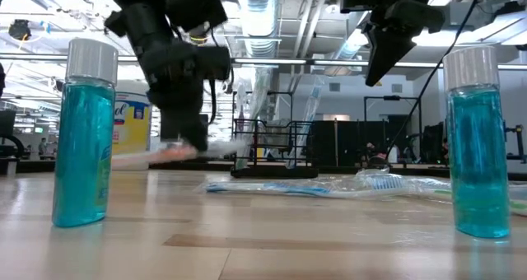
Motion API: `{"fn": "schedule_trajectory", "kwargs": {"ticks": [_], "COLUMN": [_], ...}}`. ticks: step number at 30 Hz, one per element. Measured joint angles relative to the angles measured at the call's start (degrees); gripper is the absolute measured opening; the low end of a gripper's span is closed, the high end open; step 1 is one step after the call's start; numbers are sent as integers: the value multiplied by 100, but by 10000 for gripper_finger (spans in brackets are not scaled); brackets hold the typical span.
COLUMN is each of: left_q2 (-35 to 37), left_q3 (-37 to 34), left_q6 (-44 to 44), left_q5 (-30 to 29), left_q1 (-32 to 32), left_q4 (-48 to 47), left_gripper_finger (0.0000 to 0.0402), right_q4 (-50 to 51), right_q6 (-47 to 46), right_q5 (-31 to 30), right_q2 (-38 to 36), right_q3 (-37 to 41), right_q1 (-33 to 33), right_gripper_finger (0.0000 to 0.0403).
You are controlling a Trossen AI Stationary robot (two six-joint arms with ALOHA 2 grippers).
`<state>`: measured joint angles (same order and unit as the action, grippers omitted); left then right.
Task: Pick & Place toothbrushing station
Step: Put the orange toothbrush into the black mesh organizer
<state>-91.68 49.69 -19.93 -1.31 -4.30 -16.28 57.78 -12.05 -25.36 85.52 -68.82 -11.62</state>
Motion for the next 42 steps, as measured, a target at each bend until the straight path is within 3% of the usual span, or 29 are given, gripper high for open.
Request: {"fn": "schedule_trajectory", "kwargs": {"ticks": [10, 22, 30, 42], "left_q2": [1154, 2025, 2541, 2642], "left_q3": [0, -16, -600, -1615], "left_q6": [152, 739, 1202, 1757], "left_q5": [-757, -1408, -1846, -1847], "left_q1": [-146, -140, -85, 462], "left_q4": [189, 883, 2387, 4927], "left_gripper_finger": [3, 2, 2, 2], "right_q4": [-11, -122, -155, -168], "right_q6": [-2, -2, -2, 0], "right_q5": [0, 0, -7, -17], "right_q2": [0, 2, 2, 2], "right_q3": [0, 0, -2, -2], "right_q1": [0, 0, 0, 1], "right_gripper_finger": [0, 0, 0, 0]}}
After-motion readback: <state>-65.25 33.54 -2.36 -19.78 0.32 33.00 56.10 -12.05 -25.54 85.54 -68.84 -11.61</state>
